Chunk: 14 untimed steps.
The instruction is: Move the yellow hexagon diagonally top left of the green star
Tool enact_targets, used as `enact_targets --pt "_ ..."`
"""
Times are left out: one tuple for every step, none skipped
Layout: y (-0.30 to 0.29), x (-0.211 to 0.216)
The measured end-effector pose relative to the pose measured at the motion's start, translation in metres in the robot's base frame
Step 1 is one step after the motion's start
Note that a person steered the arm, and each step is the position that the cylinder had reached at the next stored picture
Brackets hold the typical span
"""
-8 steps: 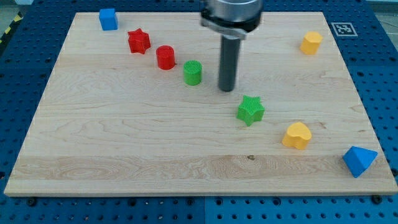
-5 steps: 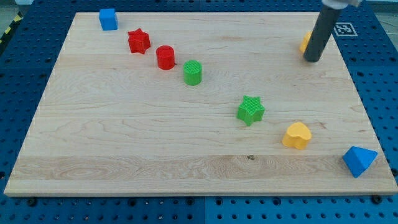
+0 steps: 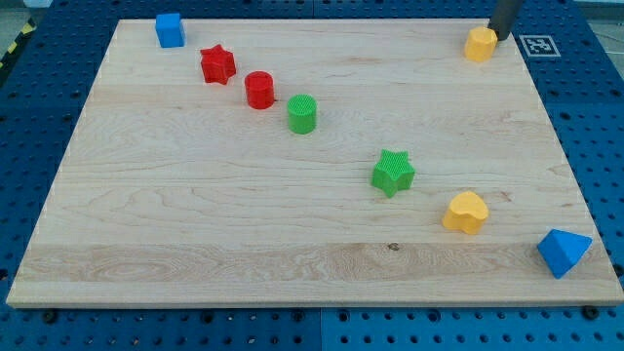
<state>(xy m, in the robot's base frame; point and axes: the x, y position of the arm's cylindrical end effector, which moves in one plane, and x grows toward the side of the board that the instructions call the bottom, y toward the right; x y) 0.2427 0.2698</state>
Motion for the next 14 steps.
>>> enact_targets --pt "-0.027 0.028" --pt "-0.062 0.036" --pt "-0.093 0.024" --pt "-0.104 0.0" --pt "-0.123 0.003" --pt "-0.128 0.021" --pt "-0.126 0.047" --pt "-0.125 0.087" --pt "-0.125 0.118" --pt "-0.118 0.116" --pt "-0.103 0.134" --pt "-0.113 0.16" --pt "-0.143 0.161" --pt "-0.153 0.161"
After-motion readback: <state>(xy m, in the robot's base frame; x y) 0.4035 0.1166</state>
